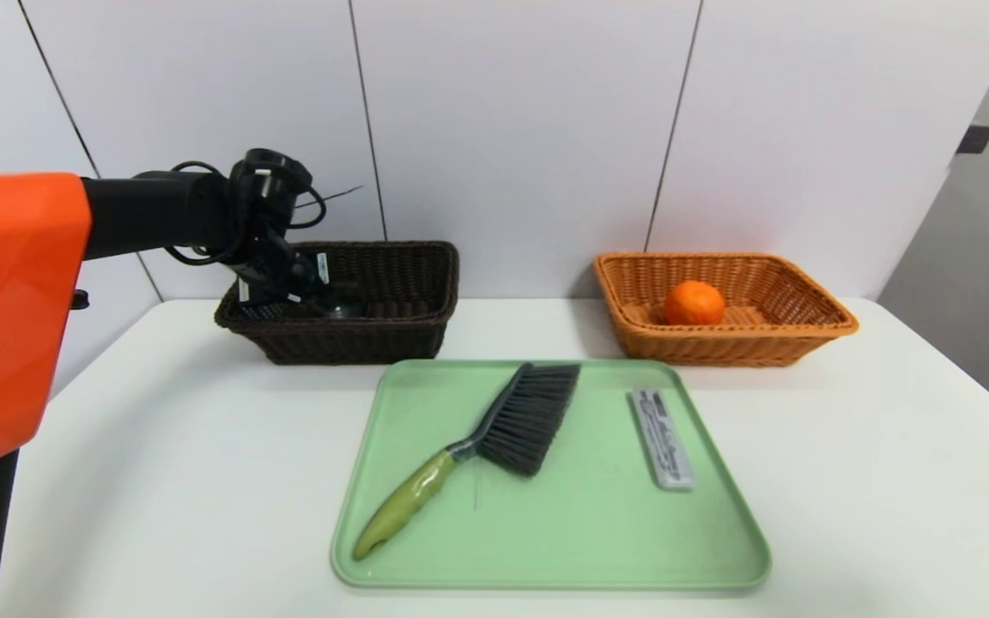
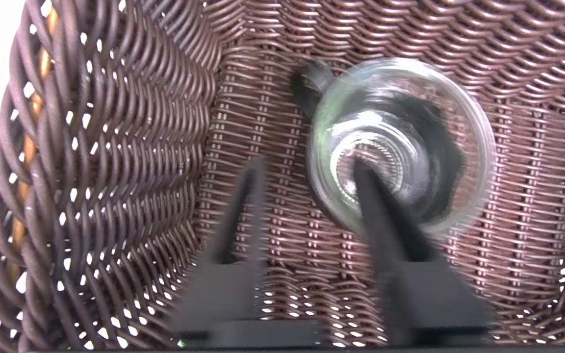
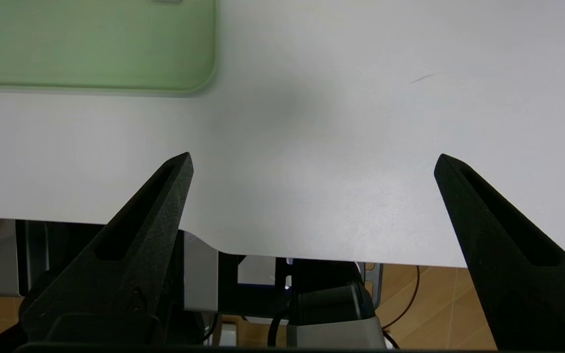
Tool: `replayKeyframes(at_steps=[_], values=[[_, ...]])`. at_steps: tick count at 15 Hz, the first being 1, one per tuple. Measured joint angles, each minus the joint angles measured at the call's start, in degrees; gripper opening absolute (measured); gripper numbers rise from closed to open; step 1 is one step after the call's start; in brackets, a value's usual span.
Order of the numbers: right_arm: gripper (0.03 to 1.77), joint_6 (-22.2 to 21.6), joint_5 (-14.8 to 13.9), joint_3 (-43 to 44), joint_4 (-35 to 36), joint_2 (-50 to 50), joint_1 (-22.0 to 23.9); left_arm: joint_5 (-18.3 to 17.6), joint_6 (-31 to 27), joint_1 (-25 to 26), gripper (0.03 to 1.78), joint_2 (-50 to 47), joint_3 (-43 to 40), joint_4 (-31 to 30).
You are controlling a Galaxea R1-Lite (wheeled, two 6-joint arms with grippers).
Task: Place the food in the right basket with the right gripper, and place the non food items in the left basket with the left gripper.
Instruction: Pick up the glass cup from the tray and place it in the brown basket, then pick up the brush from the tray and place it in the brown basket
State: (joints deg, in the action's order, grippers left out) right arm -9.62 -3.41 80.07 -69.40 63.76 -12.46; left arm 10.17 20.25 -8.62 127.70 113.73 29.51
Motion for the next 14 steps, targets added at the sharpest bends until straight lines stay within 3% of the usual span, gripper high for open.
replayKeyframes(at_steps=[3,7,9,12,14], values=[[1.7,-0.1,0.1,-0.3,0.1,0.0,0.0,0.7,0.3,-0.2,1.05,0.0,0.0,-1.5],[1.7,-0.1,0.2,-0.9,0.3,0.0,0.0,8.4,-3.5,-1.8,1.32,-2.4,0.0,-7.0],[1.7,-0.1,0.3,-1.1,0.3,0.0,0.0,10.2,-6.9,-3.0,1.41,-5.6,-0.1,-8.8],[1.7,0.0,0.4,-1.2,0.3,0.1,0.0,8.5,-12.9,-5.3,1.5,-11.1,-0.1,-8.2],[1.7,-0.1,0.4,-1.2,0.3,0.1,0.0,3.1,-13.5,-7.5,1.54,-14.9,-0.2,-7.1]])
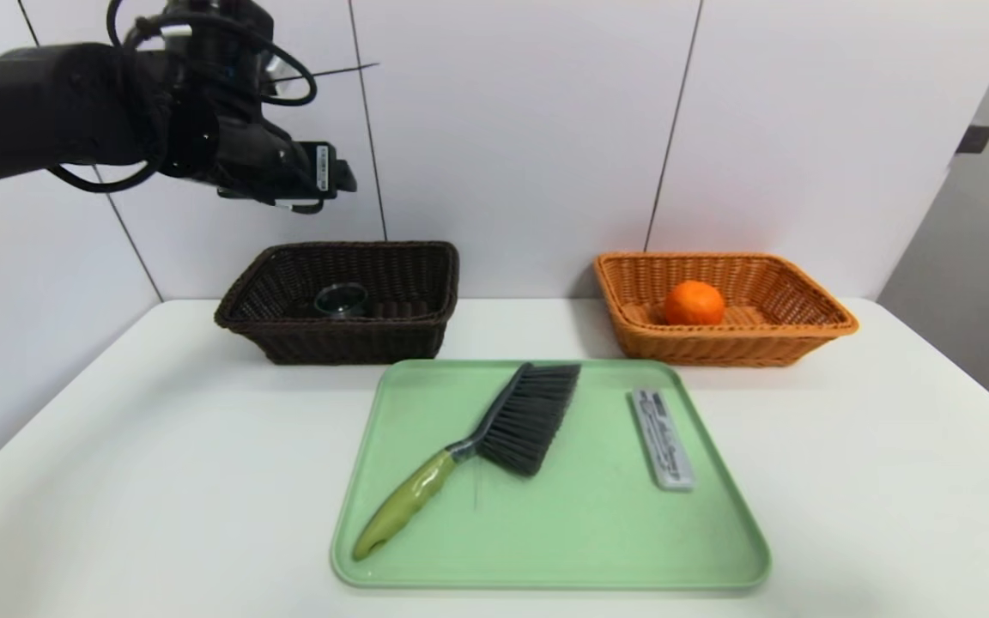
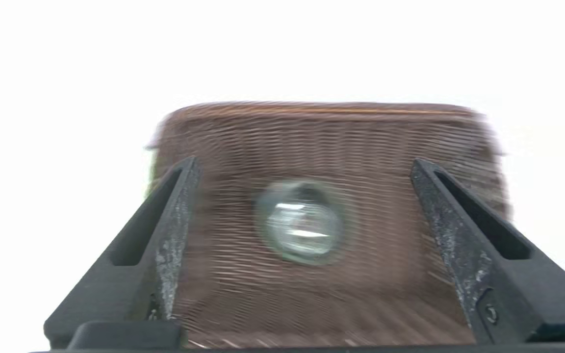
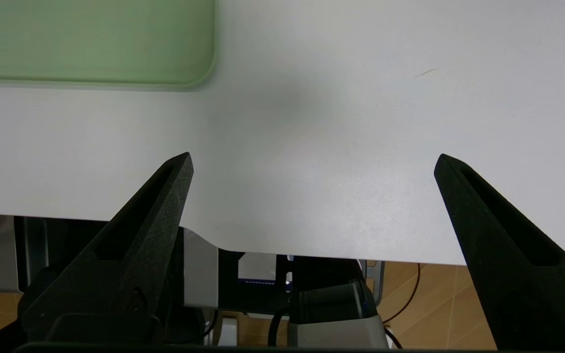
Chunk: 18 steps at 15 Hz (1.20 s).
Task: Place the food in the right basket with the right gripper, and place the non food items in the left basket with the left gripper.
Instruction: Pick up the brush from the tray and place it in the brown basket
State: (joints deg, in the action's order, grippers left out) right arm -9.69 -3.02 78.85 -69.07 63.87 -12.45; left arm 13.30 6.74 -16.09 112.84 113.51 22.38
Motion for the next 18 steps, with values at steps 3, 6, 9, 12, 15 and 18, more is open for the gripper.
replayKeyframes(at_steps=[3,6,9,12,15,18], values=[[1.7,-0.1,0.0,0.0,0.0,0.0,0.0,-10.2,0.1,-4.4,1.6,-6.2,-2.1,4.4],[1.7,-0.2,0.0,0.0,0.0,-0.1,0.0,-16.2,-0.6,-7.9,1.63,-11.3,-10.5,6.0],[1.7,-0.4,0.0,0.0,0.0,-0.1,0.0,-17.8,-1.7,-12.2,1.66,-15.8,-21.6,5.2],[1.7,-0.5,0.1,0.0,0.0,-0.1,0.0,-17.8,-2.1,-17.5,1.67,-19.8,-31.5,3.8],[1.7,-0.4,0.7,0.0,0.0,-0.1,0.0,-17.9,-3.6,-21.8,1.67,-22.2,-38.9,4.1],[1.7,-0.5,1.1,0.0,0.0,0.0,-0.1,-18.2,-5.9,-24.4,1.69,-22.5,-44.1,3.9]])
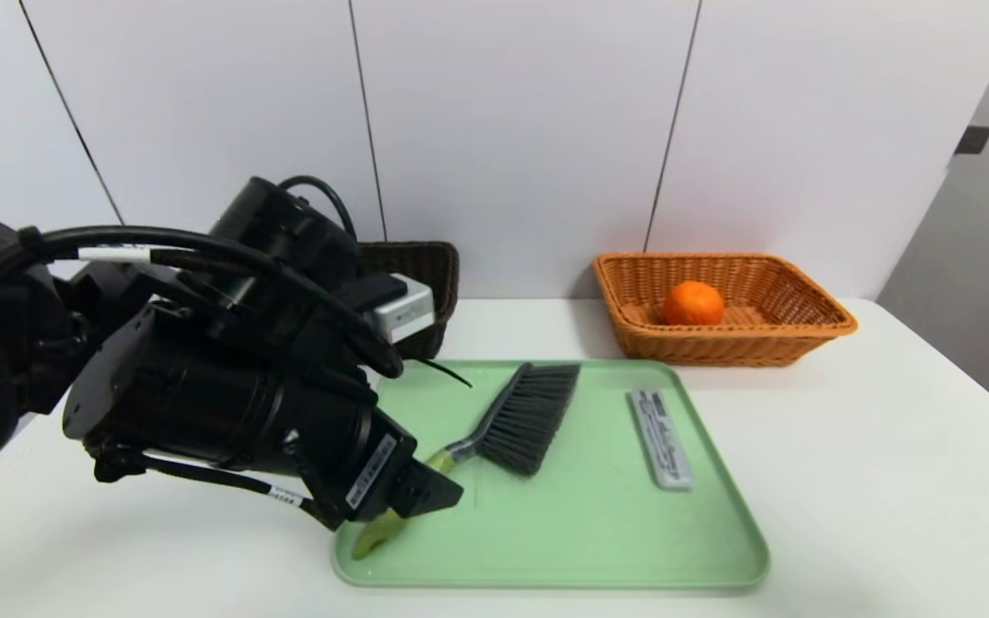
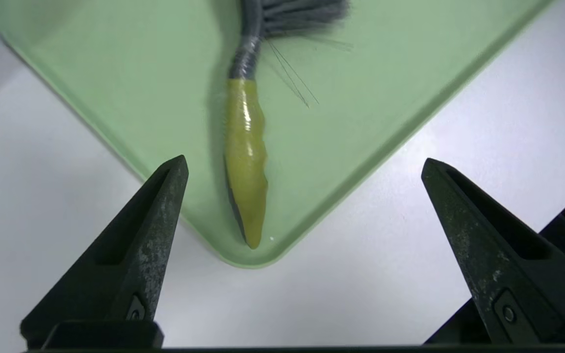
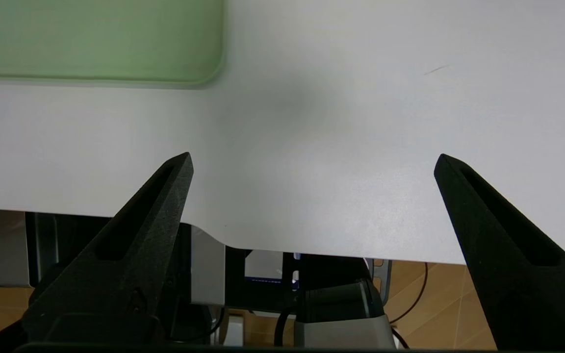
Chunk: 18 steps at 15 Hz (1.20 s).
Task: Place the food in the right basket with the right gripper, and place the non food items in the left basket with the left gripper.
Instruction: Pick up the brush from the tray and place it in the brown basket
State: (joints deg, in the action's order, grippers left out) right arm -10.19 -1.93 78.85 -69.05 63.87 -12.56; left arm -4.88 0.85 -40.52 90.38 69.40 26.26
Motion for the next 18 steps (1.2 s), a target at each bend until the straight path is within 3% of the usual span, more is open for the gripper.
replayKeyframes(at_steps=[12,18], values=[[1.7,0.0,0.0,-0.1,1.1,-0.1,0.0,-1.7,-3.1,-1.0,1.69,7.1,-0.2,-0.4],[1.7,-0.1,0.0,-0.2,5.5,-0.1,0.0,0.1,-2.6,-1.2,1.69,10.3,-0.4,-0.4]])
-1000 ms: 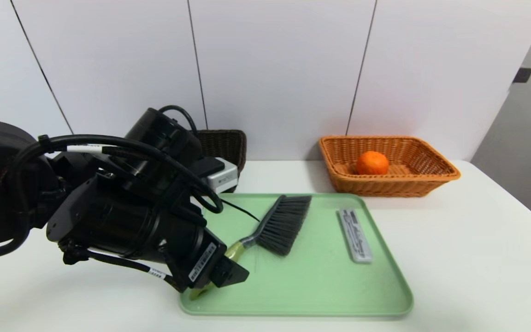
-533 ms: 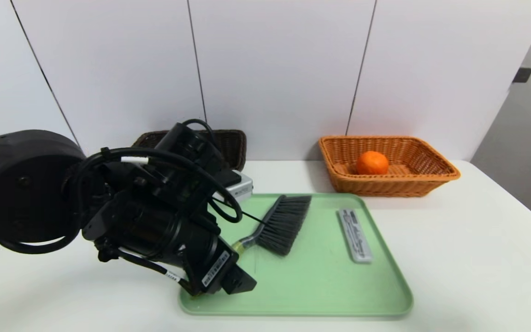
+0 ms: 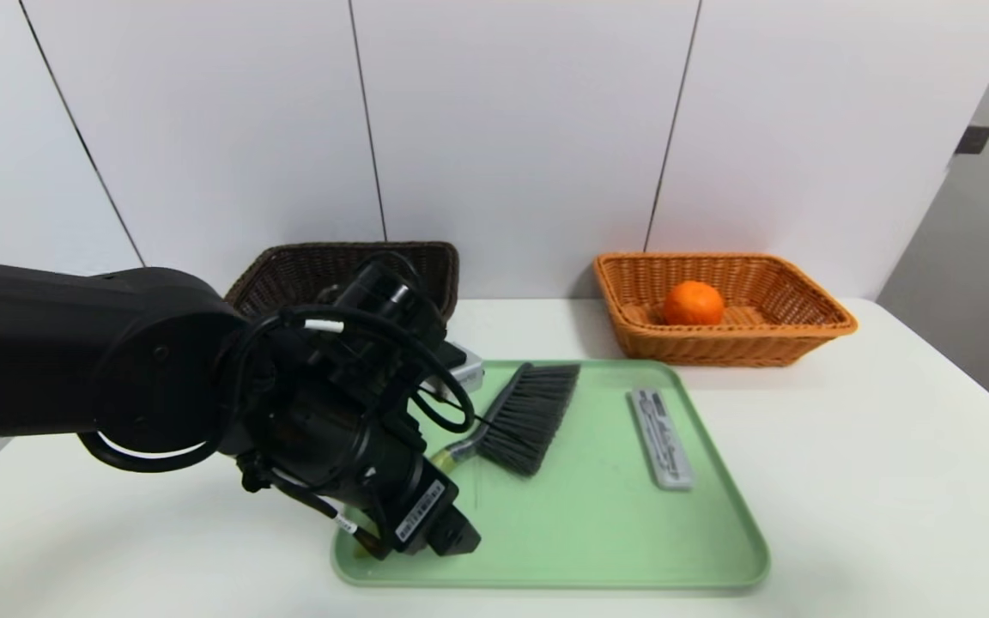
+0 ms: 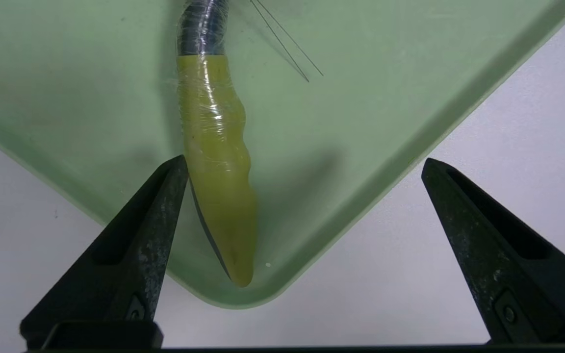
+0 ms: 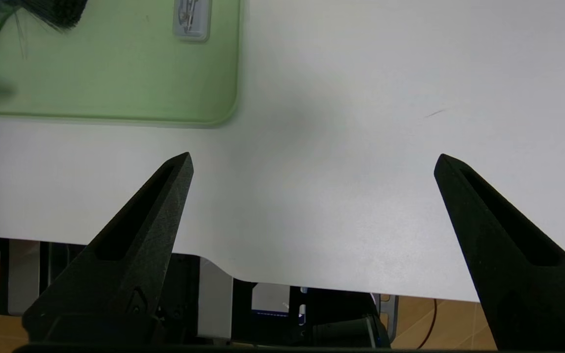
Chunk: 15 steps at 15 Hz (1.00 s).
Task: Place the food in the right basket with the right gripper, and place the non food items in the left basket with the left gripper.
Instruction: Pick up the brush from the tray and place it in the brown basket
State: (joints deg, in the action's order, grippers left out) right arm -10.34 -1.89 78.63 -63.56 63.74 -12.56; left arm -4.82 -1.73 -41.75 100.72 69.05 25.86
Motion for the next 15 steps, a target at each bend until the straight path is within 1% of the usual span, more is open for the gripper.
replayKeyframes(at_steps=[5,9,15], values=[[1.7,-0.1,0.1,-0.7,0.0,-0.5,0.0,3.1,0.3,0.0,1.69,2.2,2.0,0.0],[1.7,-0.1,0.0,-1.1,0.0,-0.7,0.1,3.2,3.9,-0.1,1.69,3.7,3.0,0.0],[1.7,0.2,0.0,-1.4,0.0,-0.6,0.1,3.4,4.6,-0.1,1.69,4.9,3.0,0.4]])
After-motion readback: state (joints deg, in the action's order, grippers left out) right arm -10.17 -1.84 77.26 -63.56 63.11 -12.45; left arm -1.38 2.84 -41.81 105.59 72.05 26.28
